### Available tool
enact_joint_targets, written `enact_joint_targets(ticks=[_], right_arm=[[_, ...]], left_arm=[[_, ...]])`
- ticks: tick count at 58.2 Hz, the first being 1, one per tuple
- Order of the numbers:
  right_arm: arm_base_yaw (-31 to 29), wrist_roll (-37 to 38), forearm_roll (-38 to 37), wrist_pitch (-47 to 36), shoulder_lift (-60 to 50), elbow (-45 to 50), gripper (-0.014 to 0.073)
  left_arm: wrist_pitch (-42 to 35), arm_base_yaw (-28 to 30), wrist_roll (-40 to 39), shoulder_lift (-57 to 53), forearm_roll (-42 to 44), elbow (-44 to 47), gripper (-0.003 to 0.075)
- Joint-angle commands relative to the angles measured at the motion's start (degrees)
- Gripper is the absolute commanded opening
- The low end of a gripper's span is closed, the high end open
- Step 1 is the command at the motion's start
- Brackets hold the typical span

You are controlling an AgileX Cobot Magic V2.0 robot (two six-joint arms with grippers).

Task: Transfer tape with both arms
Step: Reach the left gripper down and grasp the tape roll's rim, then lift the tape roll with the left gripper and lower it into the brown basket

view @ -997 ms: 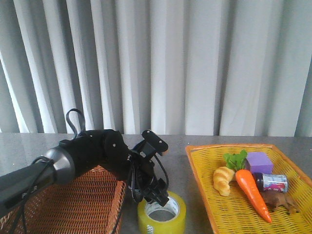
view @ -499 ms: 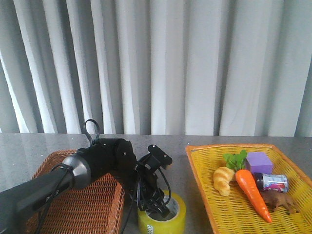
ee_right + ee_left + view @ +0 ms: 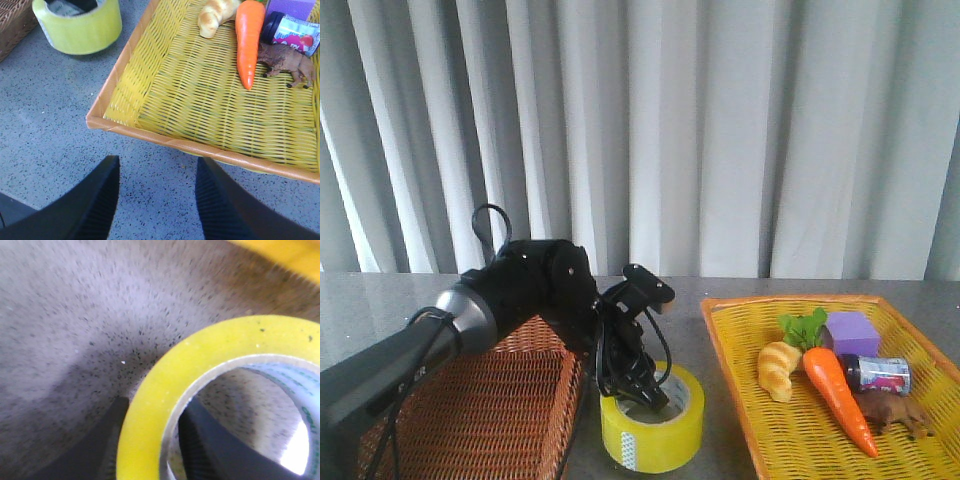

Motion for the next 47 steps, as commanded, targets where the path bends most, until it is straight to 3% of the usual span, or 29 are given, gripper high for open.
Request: enact_joint_targets(ticks=[1, 30, 37, 47], right_arm=[[-0.3, -0.4, -0.1, -3.7, -0.1, -1.6, 0.0343], [-0.3, -0.4, -0.3, -4.2, -0.1, -1.6, 0.0343], [-0.3, -0.4, -0.3, -4.4, -0.1, -1.6, 0.0343], [-0.3, -0.4, -0.3, -4.5, -0.1, -1.6, 0.0343]], left_arm=[[-0.4, 0.0, -1.8, -7.5, -0.9, -3.4, 0.0108], [6.5, 7.4, -13.6, -25.2, 7.6, -2.2, 0.0112], [3.6, 10.0, -13.4, -30.0, 7.6, 4.6, 0.0112], [-5.8, 14.4, -13.4, -37.0, 7.9, 21.9, 0.0112]])
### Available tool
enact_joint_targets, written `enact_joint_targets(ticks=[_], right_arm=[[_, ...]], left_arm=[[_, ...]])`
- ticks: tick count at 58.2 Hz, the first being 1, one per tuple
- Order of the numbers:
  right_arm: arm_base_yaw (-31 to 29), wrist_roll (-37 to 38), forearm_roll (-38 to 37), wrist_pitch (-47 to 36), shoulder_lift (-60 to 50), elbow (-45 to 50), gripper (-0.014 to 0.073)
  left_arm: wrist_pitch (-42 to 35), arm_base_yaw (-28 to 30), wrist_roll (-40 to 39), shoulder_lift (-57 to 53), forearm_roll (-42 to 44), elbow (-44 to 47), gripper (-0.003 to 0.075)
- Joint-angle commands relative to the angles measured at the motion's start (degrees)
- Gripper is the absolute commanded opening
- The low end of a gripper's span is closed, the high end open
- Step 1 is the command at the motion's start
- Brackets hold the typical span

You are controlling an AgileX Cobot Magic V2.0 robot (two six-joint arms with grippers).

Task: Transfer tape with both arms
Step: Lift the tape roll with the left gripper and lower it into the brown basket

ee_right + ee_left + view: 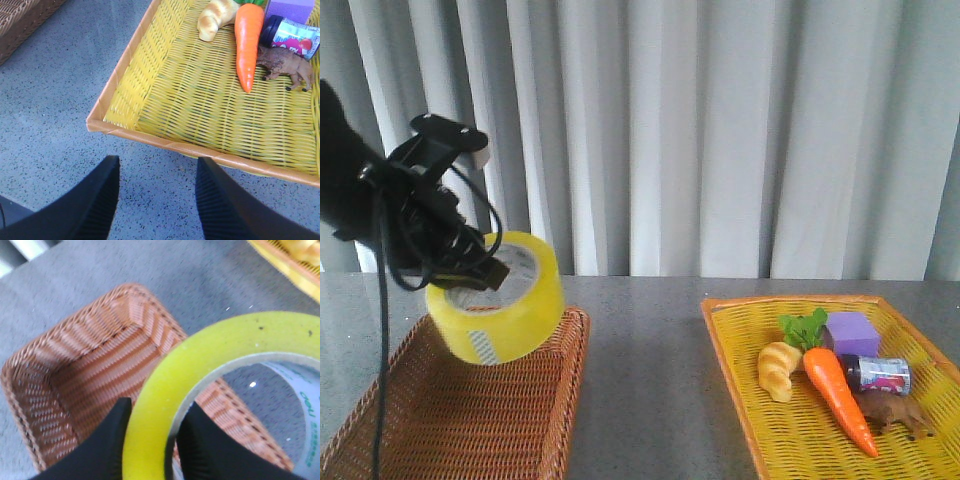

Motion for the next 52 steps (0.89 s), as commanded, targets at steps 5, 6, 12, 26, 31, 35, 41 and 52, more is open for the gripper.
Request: enact_joint_targets(ticks=[5, 6, 12, 26, 31, 35, 41, 52], right_arm=[[-0.3, -0.4, -0.2, -4.0, -0.1, -1.6, 0.0343], [-0.3, -0.4, -0.2, -4.0, -0.1, -1.6, 0.0343], [-0.3, -0.4, -0.2, -4.0, -0.1, -1.6, 0.0343], [-0.3, -0.4, -0.2, -3.7, -0.1, -1.6, 0.0343], [-0.3, -0.4, -0.2, -3.7, -0.1, -1.6, 0.0343], [-0.3, -0.4, -0.1, -3.5, -0.1, -1.6, 0.0343], [-0.3, -0.4, 0.0, -2.9, -0.1, -1.6, 0.0343], [-0.3, -0.4, 0.2, -2.6, -0.1, -1.6, 0.0343]], left_arm=[[-16.2, 4.0, -0.9, -8.2, -0.8, 15.3, 0.0112], [-17.6, 4.2, -0.9, -8.5, -0.8, 16.7, 0.0112], [-26.7, 5.2, -1.1, -8.9, -1.8, 25.1, 0.0112], [-41.1, 5.2, -1.3, -3.4, -2.0, 33.8, 0.0112], [-41.6, 5.2, -1.3, -0.6, -2.0, 33.7, 0.0112], [-41.6, 5.2, -1.3, 0.8, -2.2, 33.7, 0.0112], [-41.8, 5.2, -1.3, 1.9, -2.1, 33.7, 0.0115], [-41.3, 5.2, -2.0, 2.1, -1.8, 33.7, 0.0211]])
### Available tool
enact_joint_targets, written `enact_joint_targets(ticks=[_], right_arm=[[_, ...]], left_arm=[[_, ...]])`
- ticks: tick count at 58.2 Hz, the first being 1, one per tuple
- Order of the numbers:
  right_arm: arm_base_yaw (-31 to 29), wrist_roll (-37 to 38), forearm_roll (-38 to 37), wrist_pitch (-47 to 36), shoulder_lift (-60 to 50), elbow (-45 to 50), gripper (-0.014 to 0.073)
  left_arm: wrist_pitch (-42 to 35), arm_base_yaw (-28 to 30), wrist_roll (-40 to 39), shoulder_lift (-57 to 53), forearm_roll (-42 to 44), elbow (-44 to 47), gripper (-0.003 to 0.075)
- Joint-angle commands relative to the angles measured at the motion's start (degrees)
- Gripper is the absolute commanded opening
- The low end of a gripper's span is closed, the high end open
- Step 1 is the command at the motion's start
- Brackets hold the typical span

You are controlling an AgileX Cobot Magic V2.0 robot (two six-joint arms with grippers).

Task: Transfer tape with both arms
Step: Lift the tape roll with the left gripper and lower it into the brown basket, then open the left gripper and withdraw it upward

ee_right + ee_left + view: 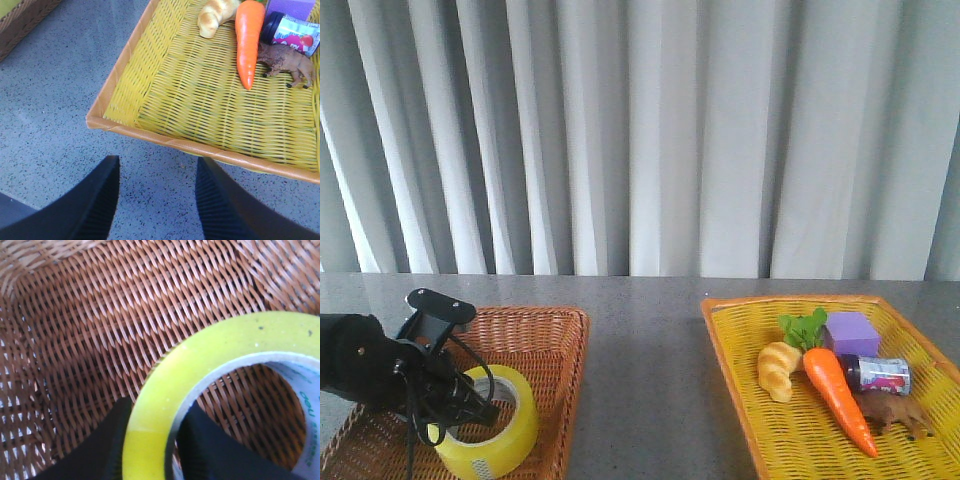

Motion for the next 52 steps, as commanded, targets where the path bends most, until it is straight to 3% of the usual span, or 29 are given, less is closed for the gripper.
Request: enact_joint_targets(ticks=[1, 11, 18, 41, 52], right_arm=[[-0.3, -0.4, 0.2, -3.2, -0.1, -1.6, 0.0343], [-0.3, -0.4, 0.2, -3.2, -0.1, -1.6, 0.0343], [-0.3, -0.4, 0.2, -3.4, -0.1, -1.6, 0.0343], [-0.3, -0.4, 0.0, -3.4, -0.1, -1.6, 0.0343], [-0.3, -0.4, 0.0, -3.4, -0.1, -1.6, 0.0343]], left_arm=[[-3.6, 0.1, -1.1, -2.8, -1.1, -1.4, 0.0226], [-2.2, 0.1, -1.1, -3.2, -1.1, -1.5, 0.0425], [-1.3, 0.1, -1.1, -5.7, -1.1, -1.5, 0.0499], [12.3, 0.1, -1.2, -27.0, -1.3, -0.5, 0.0503], [10.9, 0.1, -1.1, -40.5, -1.6, 10.5, 0.0503]])
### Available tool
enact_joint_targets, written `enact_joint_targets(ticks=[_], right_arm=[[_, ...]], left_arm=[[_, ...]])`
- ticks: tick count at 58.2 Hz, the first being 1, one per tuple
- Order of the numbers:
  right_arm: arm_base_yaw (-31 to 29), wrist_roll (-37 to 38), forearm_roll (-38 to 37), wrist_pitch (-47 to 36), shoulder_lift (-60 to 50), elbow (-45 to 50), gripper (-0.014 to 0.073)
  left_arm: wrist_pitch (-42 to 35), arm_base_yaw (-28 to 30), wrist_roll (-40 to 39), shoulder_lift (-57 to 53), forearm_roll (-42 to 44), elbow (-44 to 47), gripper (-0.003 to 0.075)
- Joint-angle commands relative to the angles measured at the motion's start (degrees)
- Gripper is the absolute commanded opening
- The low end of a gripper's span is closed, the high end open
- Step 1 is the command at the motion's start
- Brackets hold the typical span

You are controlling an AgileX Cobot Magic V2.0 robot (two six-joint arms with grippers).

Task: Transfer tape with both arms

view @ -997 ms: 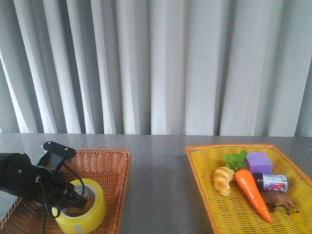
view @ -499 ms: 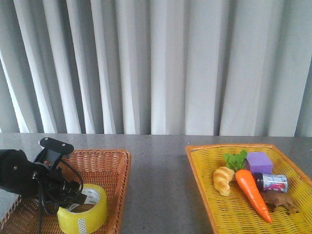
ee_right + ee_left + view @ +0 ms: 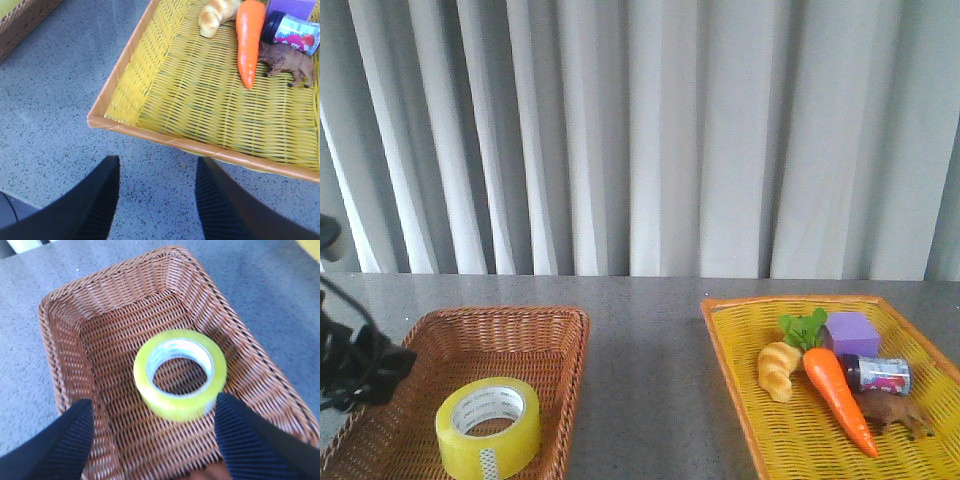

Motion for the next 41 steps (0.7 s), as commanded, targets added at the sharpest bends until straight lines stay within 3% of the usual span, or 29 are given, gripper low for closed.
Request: enact_joint_targets(ticks=[1, 14, 27, 34, 41], right_arm=[[-0.3, -0.4, -0.1, -3.5, -0.1, -1.6, 0.0343], [-0.3, -0.4, -0.1, -3.5, -0.1, -1.6, 0.0343], [-0.3, -0.4, -0.1, -3.5, -0.1, -1.6, 0.0343], [-0.3, -0.4, -0.1, -3.5, -0.1, -1.6, 0.0332], [-0.3, -0.4, -0.1, -3.5, -0.1, -1.6, 0.0279]], left_arm=[[-3.4, 0.1, -0.5, -7.9, -1.0, 4.6, 0.0503], [-6.0, 0.1, -0.5, -21.1, -1.1, 19.2, 0.0503], [-8.2, 0.1, -0.8, -30.1, -5.5, 28.0, 0.0487], [-12.3, 0.1, -0.9, -32.6, -7.0, 31.4, 0.0413], [-14.9, 0.1, -0.9, -33.0, -7.1, 33.0, 0.0288]])
